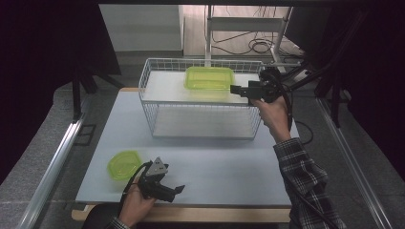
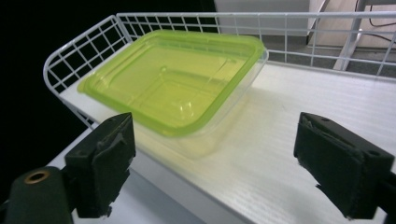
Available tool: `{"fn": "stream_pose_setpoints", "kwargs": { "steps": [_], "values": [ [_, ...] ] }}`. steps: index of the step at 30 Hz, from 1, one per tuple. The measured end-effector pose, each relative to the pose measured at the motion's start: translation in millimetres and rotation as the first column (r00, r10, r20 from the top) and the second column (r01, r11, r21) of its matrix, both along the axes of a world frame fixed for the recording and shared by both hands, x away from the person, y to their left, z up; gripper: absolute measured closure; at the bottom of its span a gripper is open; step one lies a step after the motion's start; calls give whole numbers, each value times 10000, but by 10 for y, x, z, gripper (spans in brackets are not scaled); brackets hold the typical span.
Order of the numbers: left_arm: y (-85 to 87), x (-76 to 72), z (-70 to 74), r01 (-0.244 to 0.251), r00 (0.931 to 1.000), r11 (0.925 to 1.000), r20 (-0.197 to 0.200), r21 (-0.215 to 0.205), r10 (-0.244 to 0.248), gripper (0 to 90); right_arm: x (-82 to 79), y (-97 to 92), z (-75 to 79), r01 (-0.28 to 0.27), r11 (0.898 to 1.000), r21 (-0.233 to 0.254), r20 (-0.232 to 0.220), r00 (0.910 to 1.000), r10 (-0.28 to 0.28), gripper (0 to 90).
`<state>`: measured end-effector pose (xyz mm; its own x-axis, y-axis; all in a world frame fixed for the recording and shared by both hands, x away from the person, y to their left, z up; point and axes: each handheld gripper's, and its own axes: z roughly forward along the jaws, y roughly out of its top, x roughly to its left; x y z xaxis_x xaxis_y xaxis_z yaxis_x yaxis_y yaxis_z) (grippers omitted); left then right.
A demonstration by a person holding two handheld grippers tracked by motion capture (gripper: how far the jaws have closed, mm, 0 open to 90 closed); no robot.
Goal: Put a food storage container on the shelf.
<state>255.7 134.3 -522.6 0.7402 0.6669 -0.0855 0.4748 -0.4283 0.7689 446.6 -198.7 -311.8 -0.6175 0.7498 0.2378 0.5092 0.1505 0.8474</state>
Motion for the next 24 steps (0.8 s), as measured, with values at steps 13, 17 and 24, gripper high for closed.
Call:
{"fn": "stream_pose_setpoints", "kwargs": {
  "steps": [13, 17, 24],
  "values": [
    [-16, -5, -9, -3, 9999, 9998, 166, 199, -1, 30, -257, -32, -94, -491, 9971, -577, 651, 9965, 528, 51],
    [-20, -7, -11, 0, 9998, 9997, 187, 237, -4, 29, -313, -25, -126, -534, 9949, -859, 788, 9951, 602, 43],
    [-29, -11, -14, -11, 9998, 9994, 215, 344, 3, 27, -457, -20, -237, -685, 9879, -1388, 972, 9918, 825, 15]
  ]
}}
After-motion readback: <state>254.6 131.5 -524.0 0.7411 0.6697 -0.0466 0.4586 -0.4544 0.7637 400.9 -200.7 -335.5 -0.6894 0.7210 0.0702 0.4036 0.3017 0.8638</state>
